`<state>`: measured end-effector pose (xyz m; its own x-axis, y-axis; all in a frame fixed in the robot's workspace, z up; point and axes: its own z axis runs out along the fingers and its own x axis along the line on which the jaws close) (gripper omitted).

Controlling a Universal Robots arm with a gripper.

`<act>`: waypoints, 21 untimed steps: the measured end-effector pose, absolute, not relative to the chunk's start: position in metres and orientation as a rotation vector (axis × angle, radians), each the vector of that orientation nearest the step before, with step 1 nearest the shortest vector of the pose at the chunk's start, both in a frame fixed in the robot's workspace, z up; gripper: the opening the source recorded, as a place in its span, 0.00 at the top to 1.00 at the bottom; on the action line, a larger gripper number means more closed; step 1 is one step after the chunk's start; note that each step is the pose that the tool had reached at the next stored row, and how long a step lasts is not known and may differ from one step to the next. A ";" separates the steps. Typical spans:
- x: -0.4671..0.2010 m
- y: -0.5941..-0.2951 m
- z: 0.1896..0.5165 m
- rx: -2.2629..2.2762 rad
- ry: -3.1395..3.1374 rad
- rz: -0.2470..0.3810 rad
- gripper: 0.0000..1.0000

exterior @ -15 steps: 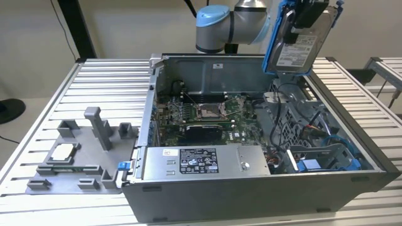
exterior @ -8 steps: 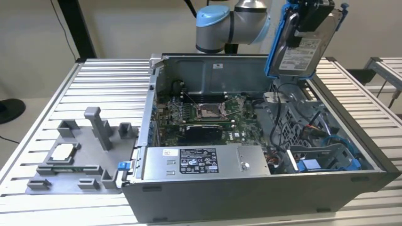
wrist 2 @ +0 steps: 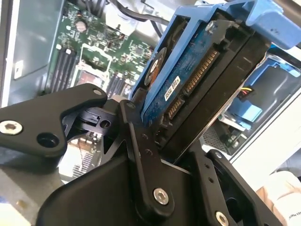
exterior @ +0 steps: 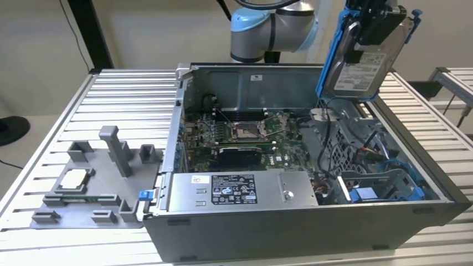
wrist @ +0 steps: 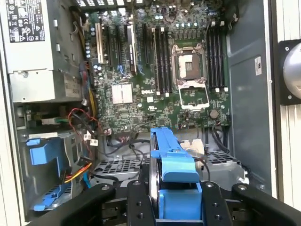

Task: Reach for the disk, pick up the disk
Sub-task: 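Pick up the disk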

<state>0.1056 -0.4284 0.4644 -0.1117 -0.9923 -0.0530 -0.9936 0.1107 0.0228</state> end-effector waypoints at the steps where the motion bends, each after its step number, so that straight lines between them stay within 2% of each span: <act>1: 0.106 -0.432 0.464 -2.077 2.323 0.082 1.00; 21: 0.108 -0.501 0.464 -2.078 2.324 0.084 1.00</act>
<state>0.1082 -0.5006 0.4637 -0.1119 -0.9923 -0.0528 -0.9935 0.1107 0.0254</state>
